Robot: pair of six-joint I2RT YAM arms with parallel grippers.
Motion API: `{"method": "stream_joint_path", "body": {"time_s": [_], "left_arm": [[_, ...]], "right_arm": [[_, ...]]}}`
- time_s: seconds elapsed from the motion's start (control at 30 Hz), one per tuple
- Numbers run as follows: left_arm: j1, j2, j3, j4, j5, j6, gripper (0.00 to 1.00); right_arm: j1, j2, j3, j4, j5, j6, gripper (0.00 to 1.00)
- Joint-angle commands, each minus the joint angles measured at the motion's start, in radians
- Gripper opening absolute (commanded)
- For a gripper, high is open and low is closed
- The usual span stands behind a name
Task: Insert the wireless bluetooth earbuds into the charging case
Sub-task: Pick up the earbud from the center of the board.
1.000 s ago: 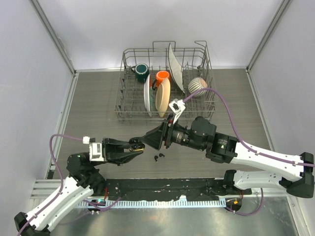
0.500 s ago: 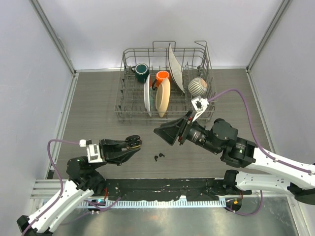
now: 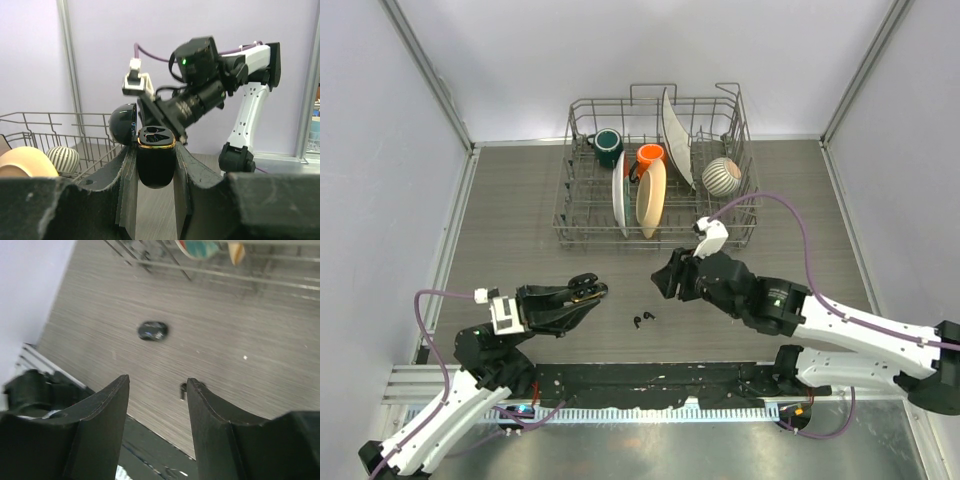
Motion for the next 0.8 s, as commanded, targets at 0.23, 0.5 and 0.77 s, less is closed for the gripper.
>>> {"method": "stream_joint_path", "body": {"time_s": [0.23, 0.5, 0.77], "left_arm": [[-0.003, -0.019, 0.001, 0.039, -0.012, -0.018, 0.00], [-0.003, -0.029, 0.020, -0.010, -0.001, -0.002, 0.00], [-0.003, -0.038, 0.024, -0.033, 0.003, 0.011, 0.00]], "right_arm": [[-0.028, 0.227, -0.051, 0.032, -0.089, -0.166, 0.54], [-0.049, 0.432, 0.015, 0.029, -0.178, -0.240, 0.53], [-0.049, 0.527, 0.025, 0.082, -0.224, -0.267, 0.51]]}}
